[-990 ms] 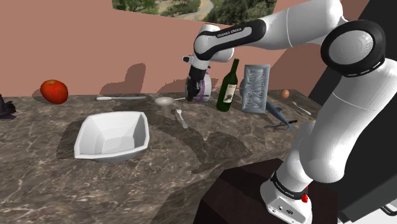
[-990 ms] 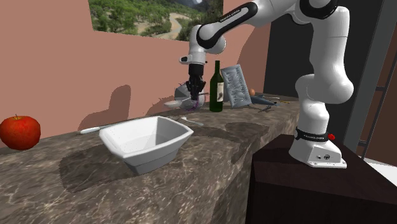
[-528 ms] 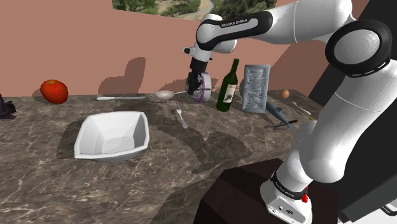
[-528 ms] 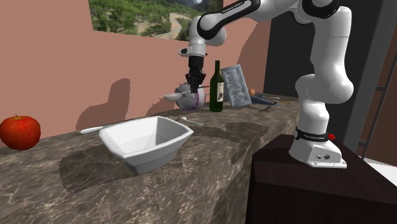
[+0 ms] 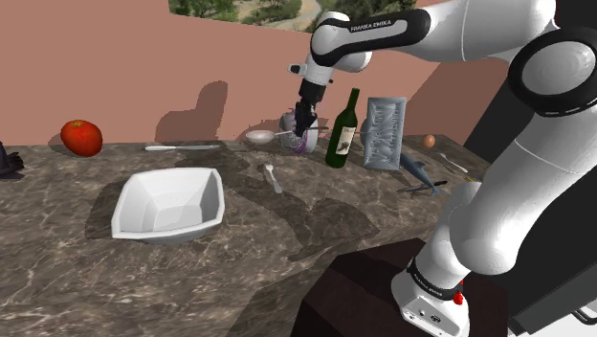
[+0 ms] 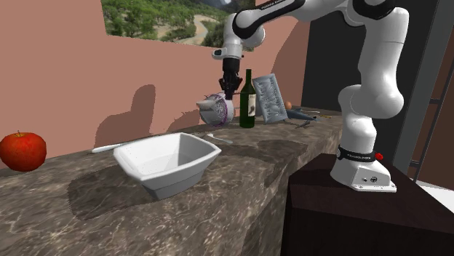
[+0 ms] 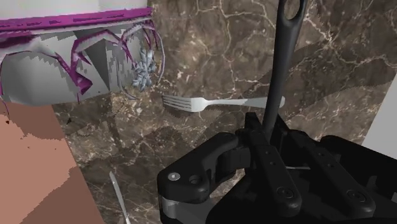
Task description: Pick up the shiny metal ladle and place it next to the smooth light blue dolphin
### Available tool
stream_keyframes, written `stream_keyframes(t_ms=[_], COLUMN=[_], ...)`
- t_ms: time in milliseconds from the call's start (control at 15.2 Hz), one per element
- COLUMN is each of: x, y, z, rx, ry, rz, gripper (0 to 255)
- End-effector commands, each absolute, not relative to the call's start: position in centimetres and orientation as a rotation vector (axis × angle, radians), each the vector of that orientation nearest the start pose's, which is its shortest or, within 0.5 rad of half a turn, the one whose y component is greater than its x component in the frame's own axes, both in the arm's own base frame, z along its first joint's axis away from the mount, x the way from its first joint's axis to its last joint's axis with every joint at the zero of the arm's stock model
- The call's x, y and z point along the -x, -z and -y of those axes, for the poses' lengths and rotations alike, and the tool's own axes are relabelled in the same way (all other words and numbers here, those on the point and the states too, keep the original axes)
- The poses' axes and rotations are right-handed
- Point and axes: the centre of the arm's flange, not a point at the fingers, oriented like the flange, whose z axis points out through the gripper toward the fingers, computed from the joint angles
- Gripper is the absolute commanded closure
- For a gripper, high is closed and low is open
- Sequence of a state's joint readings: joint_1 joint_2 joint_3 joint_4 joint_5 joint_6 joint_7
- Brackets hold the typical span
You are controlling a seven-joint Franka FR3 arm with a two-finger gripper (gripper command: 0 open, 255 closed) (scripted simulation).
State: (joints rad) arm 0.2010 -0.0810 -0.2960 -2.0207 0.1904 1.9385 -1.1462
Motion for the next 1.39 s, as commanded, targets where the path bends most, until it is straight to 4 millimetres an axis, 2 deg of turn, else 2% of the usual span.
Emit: stream_keyframes(t_ms=[0, 1320], x=[-51.4, -34.7], y=[-48.4, -48.5], z=[6.1, 26.6], rx=[2.617, 2.617], ry=[0.167, 0.167], rz=[1.403, 1.403], gripper=[255, 255])
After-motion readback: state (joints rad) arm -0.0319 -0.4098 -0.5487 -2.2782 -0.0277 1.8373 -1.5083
